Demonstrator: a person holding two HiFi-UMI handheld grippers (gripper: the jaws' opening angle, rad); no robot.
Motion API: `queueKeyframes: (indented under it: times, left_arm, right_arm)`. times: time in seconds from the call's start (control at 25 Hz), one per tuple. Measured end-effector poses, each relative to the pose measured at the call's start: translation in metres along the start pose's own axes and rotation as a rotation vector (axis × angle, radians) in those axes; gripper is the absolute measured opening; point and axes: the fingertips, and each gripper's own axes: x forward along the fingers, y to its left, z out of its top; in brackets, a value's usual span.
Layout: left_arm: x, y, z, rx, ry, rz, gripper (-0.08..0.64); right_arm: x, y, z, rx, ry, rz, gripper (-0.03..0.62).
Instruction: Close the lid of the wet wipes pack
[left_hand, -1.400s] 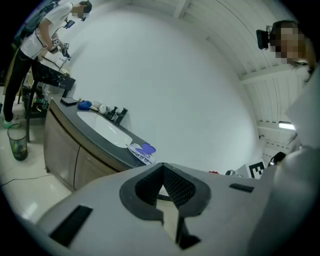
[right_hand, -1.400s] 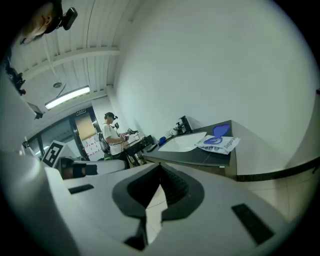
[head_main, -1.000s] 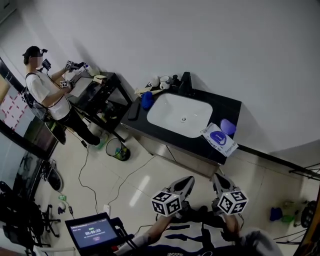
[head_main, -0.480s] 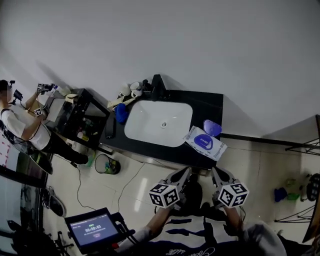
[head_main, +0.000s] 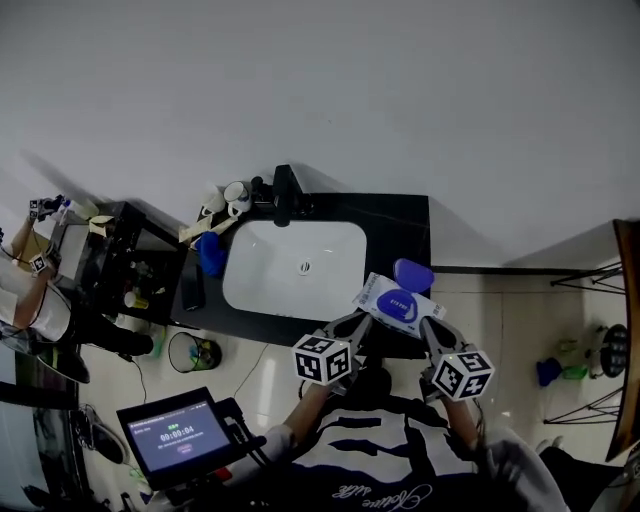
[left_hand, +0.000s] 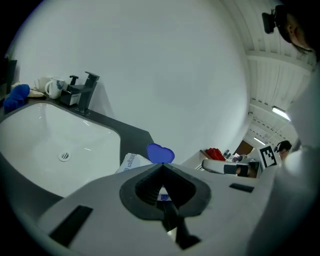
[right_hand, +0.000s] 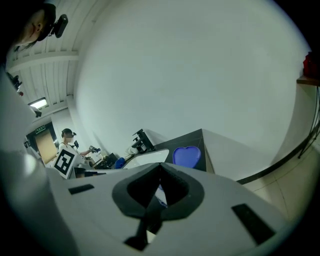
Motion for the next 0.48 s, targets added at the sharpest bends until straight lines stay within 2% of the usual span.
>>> queueKeyframes:
  times: [0.24,0.36,0.48]
  left_arm:
    - [0.041,0.027,-0.009,0.044,0.152,-0.045,-0.001]
    - [0.066,0.053,-0.023,0.060,0.258,-0.033,0.000]
    - [0.073,0.060,-0.040,0.066,0.337,-0.041,0.000]
  right_arm:
    - [0.015,-0.015,0.004,0.017,-0.002,-0.071,-0.002]
    - [0.037,-0.034,0.004,0.025,0.027,-0.108,-0.002]
    - [0.048,-0.053,0.000,-0.007,0.068,-0.142,-0.002]
